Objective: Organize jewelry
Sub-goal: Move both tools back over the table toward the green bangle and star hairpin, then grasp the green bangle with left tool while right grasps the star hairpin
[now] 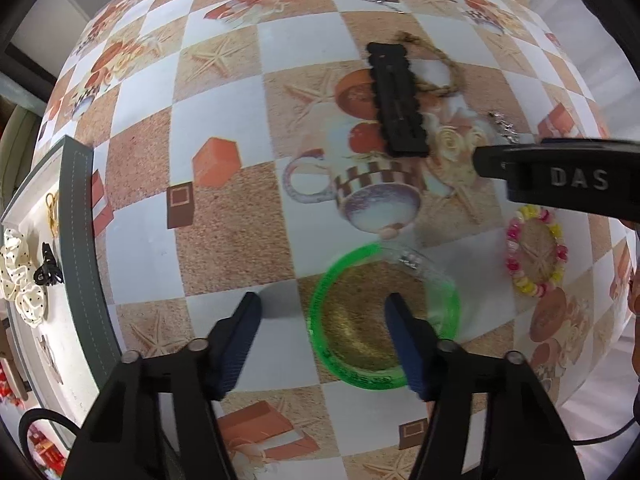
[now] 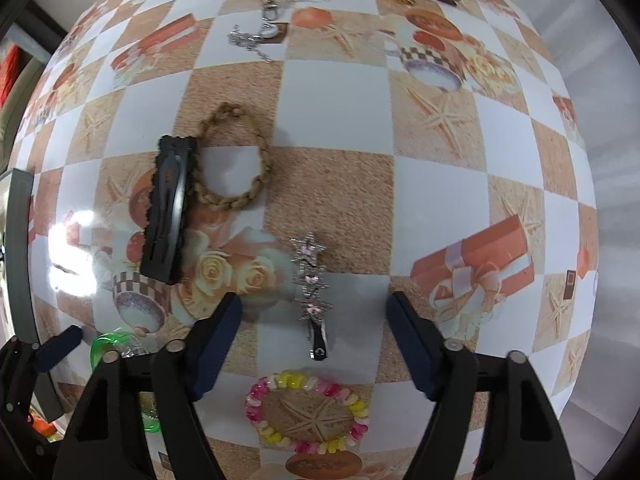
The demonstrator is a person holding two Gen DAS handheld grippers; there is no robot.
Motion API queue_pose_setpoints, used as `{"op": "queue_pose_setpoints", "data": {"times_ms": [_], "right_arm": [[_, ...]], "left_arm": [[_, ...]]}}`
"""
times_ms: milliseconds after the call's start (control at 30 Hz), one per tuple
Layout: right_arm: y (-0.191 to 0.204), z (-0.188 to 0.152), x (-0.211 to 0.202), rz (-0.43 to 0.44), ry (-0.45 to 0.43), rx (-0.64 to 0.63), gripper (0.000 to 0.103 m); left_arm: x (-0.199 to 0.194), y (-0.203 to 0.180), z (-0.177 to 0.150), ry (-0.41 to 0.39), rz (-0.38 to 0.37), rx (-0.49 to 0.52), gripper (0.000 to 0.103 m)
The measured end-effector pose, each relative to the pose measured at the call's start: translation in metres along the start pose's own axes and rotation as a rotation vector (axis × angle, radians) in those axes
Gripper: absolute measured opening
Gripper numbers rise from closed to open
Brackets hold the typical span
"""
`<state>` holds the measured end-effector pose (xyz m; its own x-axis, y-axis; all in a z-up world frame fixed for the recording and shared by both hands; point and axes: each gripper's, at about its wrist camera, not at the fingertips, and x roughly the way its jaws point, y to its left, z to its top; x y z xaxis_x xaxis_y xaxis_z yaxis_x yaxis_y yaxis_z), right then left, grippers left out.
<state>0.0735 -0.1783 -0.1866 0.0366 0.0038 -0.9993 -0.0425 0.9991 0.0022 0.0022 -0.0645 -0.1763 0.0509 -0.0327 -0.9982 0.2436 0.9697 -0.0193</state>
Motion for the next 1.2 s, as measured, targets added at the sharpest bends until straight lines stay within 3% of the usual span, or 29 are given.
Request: {"op": "queue_pose_setpoints", "data": {"times_ms": [33,267,300,667,1100,1133,1167,1200], "right_arm": [[0.005,0.001,-0.002,0.000,-0.005,-0.014,0.068],[0.030,0.009,-0.010,0.006,-0.021,-0.043,0.019],[0.031,0.011,-0.011,0.011,-0.022,-0.038,0.018],[0.003,0.001,-0.031,0.086,-0.038,0.023,0.018],[-0.033,-0.039,-0.045,0.127,-0.026,0.078,0.018],[-0.034,-0.041,-0.047,0.131,-0.028,0.081,0.018],[-0.032,-0.043,-0.047,0.134,-0.030,0.083,0.018],[-0.035,-0.046,-0.051,0.139,-0.033,0.086,0.018]], "left_arm": [[-0.003,-0.003,0.001,-0.002,-0.002,0.005,0.057],[-0.009,-0.010,0.004,-0.005,-0.031,0.006,0.012],[-0.010,-0.009,0.005,-0.003,-0.044,0.000,0.011],[-0.031,0.002,0.001,-0.045,-0.114,-0.032,0.011],[-0.021,0.024,-0.005,-0.047,-0.111,-0.057,0.012],[-0.022,0.023,-0.004,-0.049,-0.116,-0.058,0.018],[-0.023,0.025,-0.004,-0.048,-0.120,-0.060,0.066],[-0.025,0.029,-0.007,-0.053,-0.108,-0.065,0.103]]}}
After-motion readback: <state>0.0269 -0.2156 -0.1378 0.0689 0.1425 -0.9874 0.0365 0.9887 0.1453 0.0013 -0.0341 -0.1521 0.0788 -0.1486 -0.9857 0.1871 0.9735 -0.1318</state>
